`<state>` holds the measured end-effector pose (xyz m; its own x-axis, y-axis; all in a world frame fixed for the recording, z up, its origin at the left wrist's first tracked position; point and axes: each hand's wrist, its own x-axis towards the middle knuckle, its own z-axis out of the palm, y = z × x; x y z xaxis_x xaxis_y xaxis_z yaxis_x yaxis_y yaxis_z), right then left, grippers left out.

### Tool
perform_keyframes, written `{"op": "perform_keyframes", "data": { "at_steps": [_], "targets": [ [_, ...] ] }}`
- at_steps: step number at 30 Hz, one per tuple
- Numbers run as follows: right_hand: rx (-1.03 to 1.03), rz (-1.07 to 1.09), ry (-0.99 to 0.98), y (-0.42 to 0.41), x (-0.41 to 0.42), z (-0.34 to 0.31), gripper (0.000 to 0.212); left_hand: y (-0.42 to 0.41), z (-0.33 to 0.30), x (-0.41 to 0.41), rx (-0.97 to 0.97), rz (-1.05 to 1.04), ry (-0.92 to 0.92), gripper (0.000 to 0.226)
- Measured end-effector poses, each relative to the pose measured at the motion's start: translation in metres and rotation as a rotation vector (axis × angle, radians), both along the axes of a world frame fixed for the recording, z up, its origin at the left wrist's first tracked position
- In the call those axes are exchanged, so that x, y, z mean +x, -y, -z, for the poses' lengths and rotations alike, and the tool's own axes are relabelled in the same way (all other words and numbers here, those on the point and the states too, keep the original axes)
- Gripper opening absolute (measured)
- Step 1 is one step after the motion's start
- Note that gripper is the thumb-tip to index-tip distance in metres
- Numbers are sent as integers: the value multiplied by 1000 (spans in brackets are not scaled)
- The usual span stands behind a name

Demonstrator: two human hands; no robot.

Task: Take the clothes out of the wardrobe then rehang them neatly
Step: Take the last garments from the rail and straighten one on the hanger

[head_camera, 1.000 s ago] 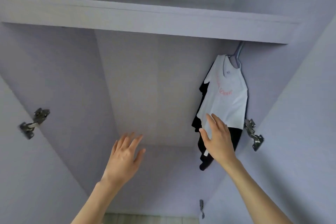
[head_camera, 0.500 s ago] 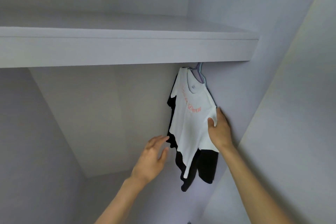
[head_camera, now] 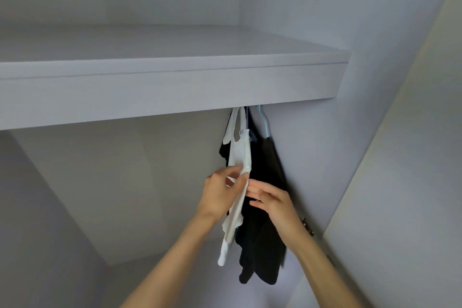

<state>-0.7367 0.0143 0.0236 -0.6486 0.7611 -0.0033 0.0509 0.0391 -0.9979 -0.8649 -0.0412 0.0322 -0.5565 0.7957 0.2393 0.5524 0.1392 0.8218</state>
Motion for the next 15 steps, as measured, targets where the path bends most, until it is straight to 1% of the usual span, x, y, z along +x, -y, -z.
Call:
{"op": "perform_keyframes", "data": {
  "at_steps": [3,5,8,11,13,15],
  "targets": [
    [-131,-39,-56,-5,-6,3,35,-3,-4,-6,-16,-6,-25,22],
    [-181,-35,-79,-4,-11,4,35,-4,-6,-10,-26,-7,-42,17],
    [-237,57,-129,-5,-21,1,35,-3,-4,-18,-50,-28,-56,16],
    [-168,130,-112,-21,-40,-13,26,4,3,-26,-63,-58,-41,18],
    [-106,115,-58,-33,-58,-27,28,7,7,-28,-55,-48,-5,15],
    [-62,82,21,-42,-77,-40,25,9,9,-27,-47,-31,21,13]
  ]
}}
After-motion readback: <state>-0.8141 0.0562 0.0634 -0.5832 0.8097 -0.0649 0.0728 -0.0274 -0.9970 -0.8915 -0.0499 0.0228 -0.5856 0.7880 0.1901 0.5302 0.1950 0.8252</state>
